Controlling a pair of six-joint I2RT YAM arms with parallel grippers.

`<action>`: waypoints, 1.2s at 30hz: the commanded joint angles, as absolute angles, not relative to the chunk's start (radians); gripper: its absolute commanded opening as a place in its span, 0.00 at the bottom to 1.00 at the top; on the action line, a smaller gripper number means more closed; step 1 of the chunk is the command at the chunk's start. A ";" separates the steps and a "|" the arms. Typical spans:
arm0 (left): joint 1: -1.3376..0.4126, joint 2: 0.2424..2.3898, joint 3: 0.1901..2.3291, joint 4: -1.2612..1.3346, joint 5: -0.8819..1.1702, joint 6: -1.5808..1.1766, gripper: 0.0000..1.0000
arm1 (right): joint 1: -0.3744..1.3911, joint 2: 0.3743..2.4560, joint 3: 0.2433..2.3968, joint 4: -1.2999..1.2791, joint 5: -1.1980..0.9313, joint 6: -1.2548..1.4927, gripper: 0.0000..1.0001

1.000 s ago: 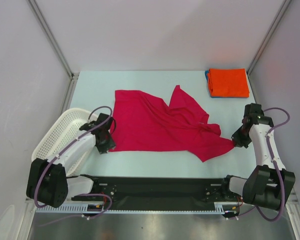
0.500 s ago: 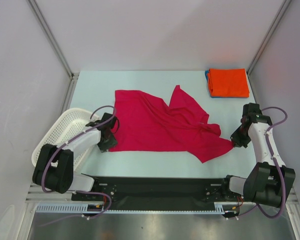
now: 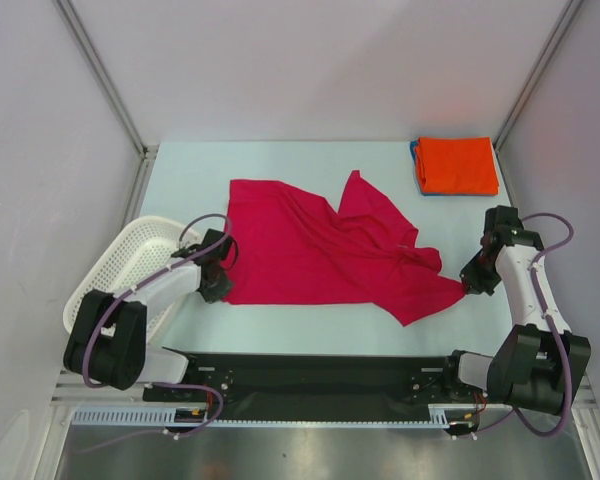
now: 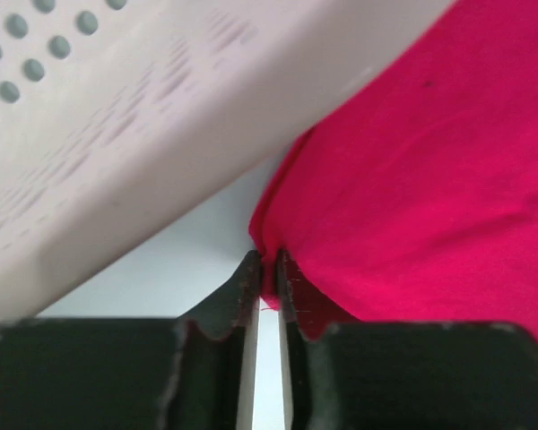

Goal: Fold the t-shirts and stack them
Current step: Flatten the tshirt out

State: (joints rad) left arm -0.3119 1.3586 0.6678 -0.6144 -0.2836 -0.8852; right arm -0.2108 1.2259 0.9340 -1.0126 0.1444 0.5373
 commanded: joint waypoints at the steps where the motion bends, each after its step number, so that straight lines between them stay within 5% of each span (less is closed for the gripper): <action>1: -0.314 1.382 0.659 -0.601 -0.262 -0.879 0.06 | -0.195 1.216 0.966 -1.000 0.144 0.515 0.00; 2: -0.314 1.384 0.666 -0.610 -0.267 -0.877 0.00 | -0.190 1.216 0.972 -1.002 0.150 0.511 0.00; 20: -0.314 1.037 1.173 -0.908 -0.236 -0.561 0.00 | -0.141 1.218 1.512 -1.129 0.066 0.480 0.00; 32: -0.314 1.066 1.687 -0.914 -0.152 -0.405 0.00 | -0.156 1.431 2.465 -1.287 -0.018 0.482 0.00; 36: -0.334 1.104 1.914 -0.877 -0.109 -0.307 0.00 | -0.163 1.386 2.547 -1.194 -0.069 0.483 0.00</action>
